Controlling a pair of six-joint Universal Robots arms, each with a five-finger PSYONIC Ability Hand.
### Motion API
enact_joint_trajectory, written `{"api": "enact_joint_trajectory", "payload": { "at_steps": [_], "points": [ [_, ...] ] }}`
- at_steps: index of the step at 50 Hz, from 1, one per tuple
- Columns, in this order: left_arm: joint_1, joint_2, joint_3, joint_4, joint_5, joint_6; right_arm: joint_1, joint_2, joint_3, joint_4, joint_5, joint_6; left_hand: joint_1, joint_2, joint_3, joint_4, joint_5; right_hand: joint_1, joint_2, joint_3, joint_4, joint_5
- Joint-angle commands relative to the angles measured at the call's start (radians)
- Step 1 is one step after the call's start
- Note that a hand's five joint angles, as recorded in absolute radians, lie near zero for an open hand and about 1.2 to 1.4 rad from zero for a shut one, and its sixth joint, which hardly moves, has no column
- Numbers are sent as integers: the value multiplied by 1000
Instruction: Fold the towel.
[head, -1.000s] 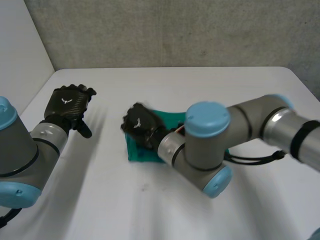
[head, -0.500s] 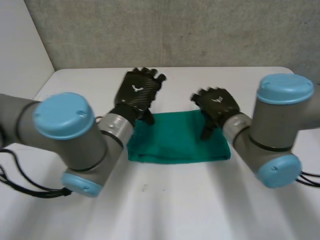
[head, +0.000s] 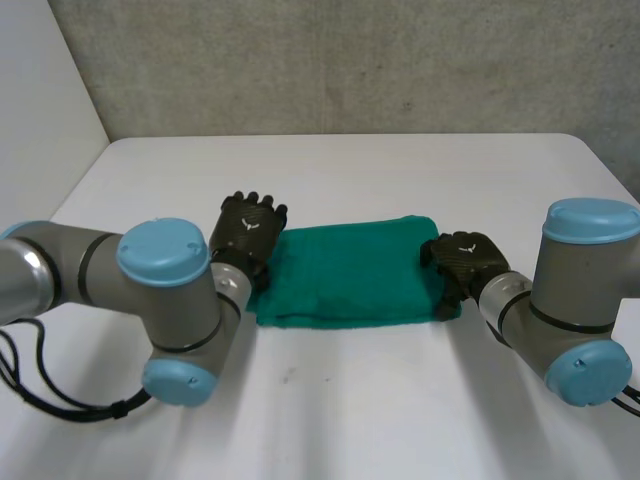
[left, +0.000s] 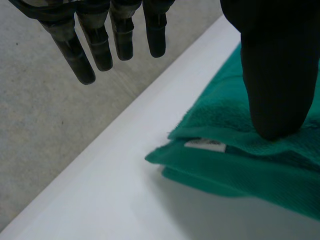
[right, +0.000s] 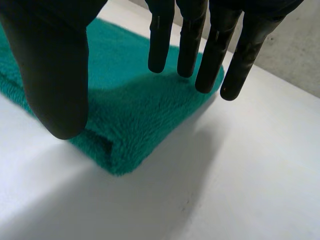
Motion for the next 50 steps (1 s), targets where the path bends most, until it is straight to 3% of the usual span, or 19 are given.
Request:
{"api": "enact_joint_trajectory", "payload": {
  "at_steps": [1,5,8,14,19,26,30,33,37,39,40,41,43,44,45,50],
  "points": [
    [-2,59,-93,-2,-1,-2,-1,20,3,-7,4,-1,34,44,47,56,46,368,295,292,293,314],
    [-2,67,-121,-4,-1,-4,-1,29,-3,-19,12,-4,31,41,44,53,43,582,509,506,507,528],
    [-2,81,-142,-4,-1,-7,-12,31,-4,-25,19,-22,31,41,44,53,43,959,887,884,885,906],
    [-10,147,-188,-4,-1,-17,-20,18,-27,-31,59,-133,28,38,42,50,41,960,888,885,886,907],
    [-10,216,-216,-5,-2,-62,9,15,-133,-19,108,-309,22,32,36,44,35,960,888,885,886,907],
    [7,288,-234,-13,-14,-145,252,31,-292,-13,93,-478,17,27,30,38,29,960,888,885,886,907],
    [39,311,-236,-24,-75,-154,391,87,-349,-14,38,-588,-1,9,12,20,11,960,888,885,886,907],
    [52,312,-236,-24,-94,-157,471,144,-336,-8,-67,-639,-16,-6,-3,6,-4,960,888,885,886,907],
    [67,312,-234,-24,-99,-159,520,169,-285,-3,-177,-659,-36,-26,-23,-15,-24,960,888,885,886,907],
    [68,312,-230,-22,-97,-162,517,164,-274,-11,-180,-652,-36,-26,-23,-15,-24,955,883,880,881,902],
    [68,312,-227,-21,-97,-162,514,160,-270,-13,-177,-645,-39,-29,-26,-18,-27,731,659,656,657,678],
    [65,312,-222,-21,-97,-162,508,144,-268,-19,-151,-633,-42,-32,-29,-21,-30,209,137,134,134,156],
    [58,312,-210,-16,-96,-165,485,126,-271,-31,-110,-607,-42,-32,-29,-21,-30,-153,-225,-228,-227,-206],
    [55,312,-204,-13,-94,-165,467,112,-273,-37,-85,-581,-42,-32,-29,-21,-30,-262,-334,-337,-336,-315],
    [53,311,-197,-11,-94,-166,417,82,-273,-48,-42,-510,-42,-32,-29,-21,-30,-262,-334,-337,-336,-315],
    [20,296,-139,-11,-94,-201,318,23,-274,-43,9,-198,-42,-32,-29,-21,-30,-262,-334,-337,-336,-315]
  ]
}}
